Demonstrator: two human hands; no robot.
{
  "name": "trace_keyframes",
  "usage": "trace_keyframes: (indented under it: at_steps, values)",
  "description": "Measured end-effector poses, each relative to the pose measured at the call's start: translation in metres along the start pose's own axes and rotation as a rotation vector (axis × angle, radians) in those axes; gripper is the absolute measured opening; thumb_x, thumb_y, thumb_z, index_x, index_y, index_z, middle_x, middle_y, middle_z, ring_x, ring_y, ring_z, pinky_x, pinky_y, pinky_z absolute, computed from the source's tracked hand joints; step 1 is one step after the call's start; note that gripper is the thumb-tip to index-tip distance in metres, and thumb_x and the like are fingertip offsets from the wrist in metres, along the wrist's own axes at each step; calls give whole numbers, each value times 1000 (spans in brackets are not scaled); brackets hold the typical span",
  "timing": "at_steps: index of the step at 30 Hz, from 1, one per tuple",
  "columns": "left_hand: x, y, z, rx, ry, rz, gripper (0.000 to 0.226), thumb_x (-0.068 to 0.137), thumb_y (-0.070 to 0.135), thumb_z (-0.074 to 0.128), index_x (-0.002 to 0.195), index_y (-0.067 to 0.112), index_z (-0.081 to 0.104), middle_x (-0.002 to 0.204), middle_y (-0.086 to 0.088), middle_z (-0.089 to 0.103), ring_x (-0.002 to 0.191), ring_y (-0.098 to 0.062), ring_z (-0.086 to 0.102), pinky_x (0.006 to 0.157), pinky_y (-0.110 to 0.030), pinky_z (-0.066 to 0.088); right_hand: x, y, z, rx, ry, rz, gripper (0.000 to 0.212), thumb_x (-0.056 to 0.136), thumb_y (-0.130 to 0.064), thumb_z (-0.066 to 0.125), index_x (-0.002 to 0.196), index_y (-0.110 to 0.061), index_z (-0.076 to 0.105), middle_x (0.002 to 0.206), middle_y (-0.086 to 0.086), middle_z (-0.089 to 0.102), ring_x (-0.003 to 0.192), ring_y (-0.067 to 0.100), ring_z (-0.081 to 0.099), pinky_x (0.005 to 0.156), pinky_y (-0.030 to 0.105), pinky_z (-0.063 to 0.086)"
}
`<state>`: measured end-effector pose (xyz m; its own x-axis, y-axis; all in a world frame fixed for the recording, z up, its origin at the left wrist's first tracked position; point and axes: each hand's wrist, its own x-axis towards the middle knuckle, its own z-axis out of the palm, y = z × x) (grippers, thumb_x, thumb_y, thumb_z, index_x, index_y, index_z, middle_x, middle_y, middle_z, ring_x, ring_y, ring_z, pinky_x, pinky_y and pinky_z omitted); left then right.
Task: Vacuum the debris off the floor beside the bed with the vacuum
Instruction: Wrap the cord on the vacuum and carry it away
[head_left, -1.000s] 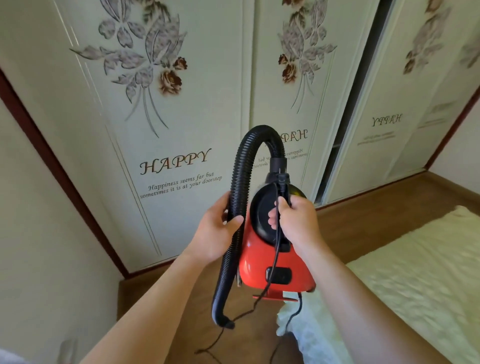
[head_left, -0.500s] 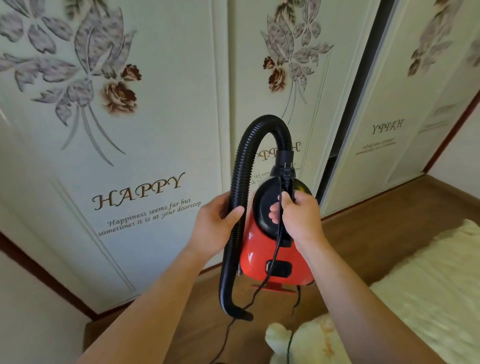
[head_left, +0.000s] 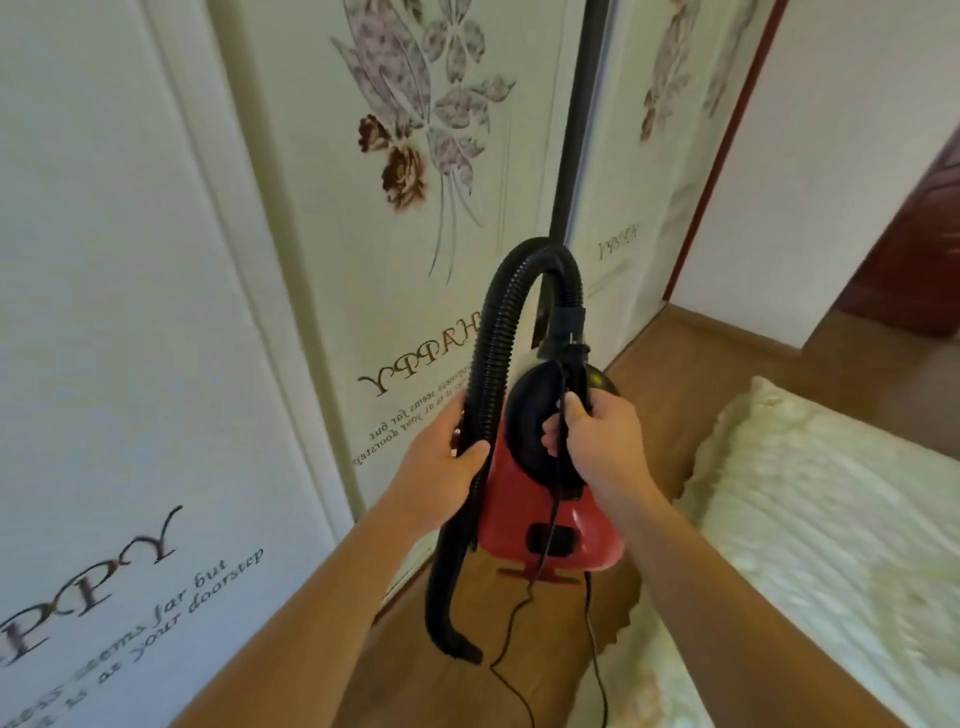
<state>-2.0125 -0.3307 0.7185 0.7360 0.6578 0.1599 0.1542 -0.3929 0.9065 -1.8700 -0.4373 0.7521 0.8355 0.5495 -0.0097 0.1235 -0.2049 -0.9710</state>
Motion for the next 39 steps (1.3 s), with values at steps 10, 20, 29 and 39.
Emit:
trace_keyframes:
  at_steps: [10,20,29,39]
  values:
    - [168,-8,52,-54,-176,31,65,102,11,57,138,61,36,120,29,62,101,7,65,77,-15,55,150,20,-25,24,144,54,30,106,-18,46,88,-3,65,67,8,67,57,19,64,61,38,56]
    - [331,13,135,64,-56,14,36,99,24,62,134,21,58,113,12,67,104,-9,65,86,-22,48,305,23,-82,53,220,70,28,105,-17,46,86,-9,64,68,7,67,58,19,64,62,36,57]
    - [456,21,214,-67,-186,28,39,106,38,44,146,37,44,115,12,67,96,3,64,81,-19,50,432,32,-138,18,317,71,30,105,-20,46,84,-10,65,64,4,68,58,22,65,66,43,58]
    - [625,15,297,-97,-326,139,42,108,39,38,149,31,42,111,14,64,99,0,61,87,-25,49,580,53,-178,-23,472,137,30,104,-17,46,83,-5,64,62,4,67,54,19,64,65,42,59]
